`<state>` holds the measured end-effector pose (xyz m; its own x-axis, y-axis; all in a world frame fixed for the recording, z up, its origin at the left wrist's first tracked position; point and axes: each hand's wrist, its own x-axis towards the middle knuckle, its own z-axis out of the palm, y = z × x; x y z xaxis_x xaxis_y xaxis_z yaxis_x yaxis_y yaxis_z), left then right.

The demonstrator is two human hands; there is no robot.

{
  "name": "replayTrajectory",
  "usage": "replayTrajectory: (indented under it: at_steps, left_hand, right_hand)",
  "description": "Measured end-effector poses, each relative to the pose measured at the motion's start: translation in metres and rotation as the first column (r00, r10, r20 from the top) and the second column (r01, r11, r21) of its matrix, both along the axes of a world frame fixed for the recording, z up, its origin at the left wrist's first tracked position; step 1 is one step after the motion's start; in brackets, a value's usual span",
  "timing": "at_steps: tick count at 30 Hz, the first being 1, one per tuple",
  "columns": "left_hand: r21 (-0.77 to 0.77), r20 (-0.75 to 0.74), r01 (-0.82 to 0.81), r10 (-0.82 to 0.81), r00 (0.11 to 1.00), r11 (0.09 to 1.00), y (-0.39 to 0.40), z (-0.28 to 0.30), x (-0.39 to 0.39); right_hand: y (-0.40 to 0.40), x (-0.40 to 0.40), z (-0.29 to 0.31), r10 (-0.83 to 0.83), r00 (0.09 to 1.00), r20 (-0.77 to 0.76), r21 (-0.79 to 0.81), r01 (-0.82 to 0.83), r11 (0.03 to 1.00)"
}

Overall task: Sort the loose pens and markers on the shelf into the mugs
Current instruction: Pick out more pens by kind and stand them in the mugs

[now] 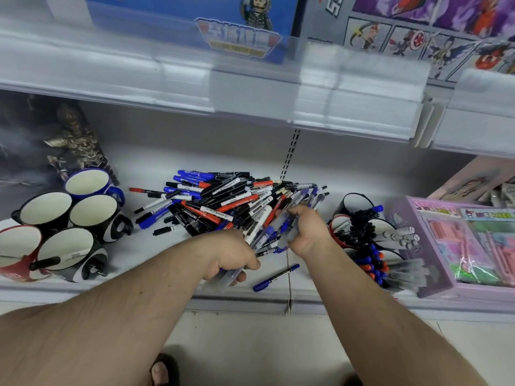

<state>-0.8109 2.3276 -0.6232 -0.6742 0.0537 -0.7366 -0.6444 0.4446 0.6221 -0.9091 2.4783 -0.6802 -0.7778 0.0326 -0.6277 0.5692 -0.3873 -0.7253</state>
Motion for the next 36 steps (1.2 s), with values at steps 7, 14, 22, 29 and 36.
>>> replayTrajectory:
  at_steps: [7, 14, 22, 29, 36]
  left_hand:
    - [0.318, -0.120, -0.382, 0.436, 0.892, 0.868, -0.001, 0.024, -0.006]
    - [0.637, -0.020, -0.271, 0.367, 0.930, 0.721, 0.025, 0.043, 0.009]
    - [0.758, -0.043, -0.259, 0.443, 0.895, 0.598, 0.057, 0.058, 0.019]
    - [0.695, -0.115, -0.296, 0.508, 0.854, 0.655, 0.077, 0.067, 0.026]
    - [0.686, -0.099, -0.354, 0.563, 0.820, 0.636, 0.083, 0.065, 0.024]
  right_hand:
    - [0.009, 0.039, 0.078, 0.311, 0.932, -0.185, 0.086, -0.300, 0.950]
    - [0.001, 0.088, 0.133, 0.561, 0.789, -0.252, 0.293, -0.490, 0.821]
    - [0.041, 0.101, 0.156, 0.614, 0.780, -0.123, 0.166, -0.594, 0.787]
    - [0.053, 0.109, 0.168, 0.606, 0.789, -0.098, 0.286, -0.561, 0.777]
    - [0.060, 0.105, 0.173, 0.572, 0.820, 0.030, 0.223, -0.563, 0.796]
